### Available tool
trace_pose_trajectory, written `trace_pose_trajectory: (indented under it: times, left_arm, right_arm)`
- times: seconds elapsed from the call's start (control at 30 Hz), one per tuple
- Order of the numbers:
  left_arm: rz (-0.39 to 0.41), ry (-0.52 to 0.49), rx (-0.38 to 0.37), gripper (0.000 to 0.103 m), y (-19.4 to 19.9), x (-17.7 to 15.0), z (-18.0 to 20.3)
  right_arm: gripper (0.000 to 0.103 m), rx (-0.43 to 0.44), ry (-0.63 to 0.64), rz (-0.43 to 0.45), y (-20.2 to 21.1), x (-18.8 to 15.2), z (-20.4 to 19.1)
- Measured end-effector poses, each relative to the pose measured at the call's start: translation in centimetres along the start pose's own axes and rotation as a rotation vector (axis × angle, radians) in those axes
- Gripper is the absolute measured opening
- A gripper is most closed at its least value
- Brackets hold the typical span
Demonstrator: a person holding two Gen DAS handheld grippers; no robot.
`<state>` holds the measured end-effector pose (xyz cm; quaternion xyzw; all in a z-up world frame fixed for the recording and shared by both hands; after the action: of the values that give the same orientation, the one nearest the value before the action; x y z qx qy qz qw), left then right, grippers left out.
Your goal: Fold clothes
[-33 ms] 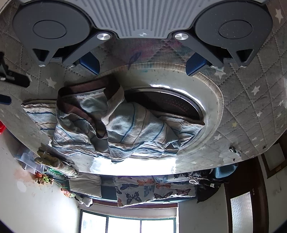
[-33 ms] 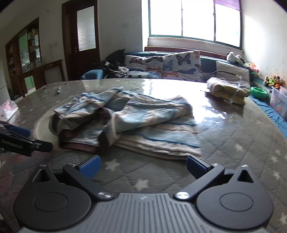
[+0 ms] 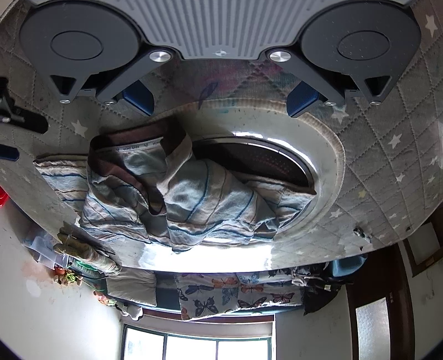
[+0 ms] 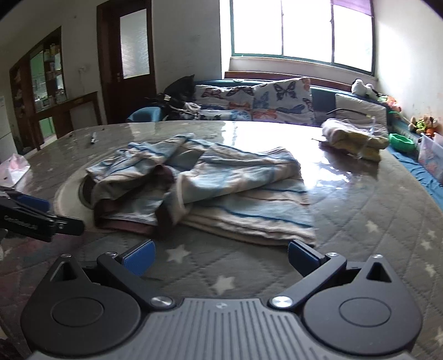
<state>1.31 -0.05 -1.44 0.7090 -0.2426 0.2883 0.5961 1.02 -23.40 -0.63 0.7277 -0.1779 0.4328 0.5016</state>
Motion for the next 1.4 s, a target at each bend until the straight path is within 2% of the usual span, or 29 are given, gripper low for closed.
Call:
trace_pose_trajectory:
  times: [0.13, 0.27, 0.4, 0.5, 0.73, 1.4]
  left_arm:
    - [0.001, 0.01, -0.001, 0.103, 0.2, -0.2, 0.1]
    - [-0.019, 0.011, -0.01, 0.103, 0.4, -0.6, 0.2]
    - [-0.036, 0.003, -0.008, 0.103, 0.8, -0.8, 0.5]
    - [-0.041, -0.005, -0.003, 0.103, 1.1, -1.1, 0.7]
    - [-0.039, -0.032, -0.004, 0.103, 1.7, -1.2, 1.2]
    - [-0.113, -0.024, 0.041, 0.103, 0.2, -0.3, 1.0]
  right_arm:
    - [0.103, -0.008, -0.003, -0.002, 0.0, 0.1, 0.5]
    - [0.103, -0.021, 0.025, -0.005, -0.3, 0.1, -1.1]
    - [0.103, 0.031, 0.005, -0.007, 0.0, -0.6, -2.2]
    - [0.103, 0.038, 0.004, -0.013, 0.2, -0.8, -2.6]
    - [0.102, 0.042, -0.006, -0.031, 0.0, -0.9, -2.8]
    - [0.1, 0.044, -0.029, -0.081, -2.0, 0.1, -2.8]
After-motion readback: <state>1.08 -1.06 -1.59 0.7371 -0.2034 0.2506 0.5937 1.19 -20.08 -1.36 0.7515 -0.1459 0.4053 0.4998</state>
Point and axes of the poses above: each gripper's, at about its wrist camera, not at the fingertips, and y roughly against the way its jaws point, z to its right, x to its top, the point moved 2 cm from there along -y, roughly the way its jaws point, and after that the axes turned 10 degrees about x, right-handed, at the moved point
